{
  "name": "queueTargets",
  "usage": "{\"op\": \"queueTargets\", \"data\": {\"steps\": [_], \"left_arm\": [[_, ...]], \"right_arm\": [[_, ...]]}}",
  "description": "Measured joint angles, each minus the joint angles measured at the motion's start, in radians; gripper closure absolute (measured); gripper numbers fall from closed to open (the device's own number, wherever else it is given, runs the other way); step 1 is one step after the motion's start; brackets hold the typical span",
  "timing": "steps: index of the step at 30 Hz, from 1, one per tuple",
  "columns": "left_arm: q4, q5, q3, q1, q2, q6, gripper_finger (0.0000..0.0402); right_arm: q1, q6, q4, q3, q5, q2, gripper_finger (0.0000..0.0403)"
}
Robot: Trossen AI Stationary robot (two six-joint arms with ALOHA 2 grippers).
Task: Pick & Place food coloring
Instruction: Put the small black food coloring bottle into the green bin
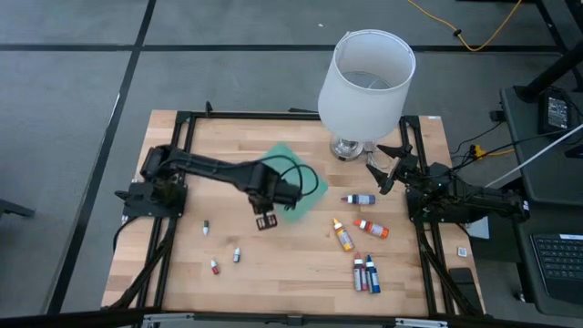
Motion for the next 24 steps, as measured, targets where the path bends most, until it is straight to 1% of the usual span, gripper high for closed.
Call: {"op": "queueTargets", "data": {"steps": [4,11,17,21,24], "left_arm": [[0.015,-0.004,0.006,0.036,0.012,0.145,0.0335],[0.040,-0.037,0.104,0.074,0.092,0.336,0.0335],[0.045,-0.041,0.185,0.094,0.174,0.420,0.0335],[0.055,-0.038,0.193,0.096,0.217,0.453,0.0335],[0.095,-0.038,0.195,0.093,0.242,0.469,0.0336]], "right_arm": [[0.000,0.000,0.000,0.000,0.000,0.000,0.0006],[0.000,0.000,0.000,0.000,0.000,0.000,0.0006],[0.000,0.000,0.000,0.000,0.000,0.000,0.0006],[0.000,0.000,0.000,0.000,0.000,0.000,0.0006],[0.000,0.000,0.000,0.000,0.000,0.000,0.0006]]}}
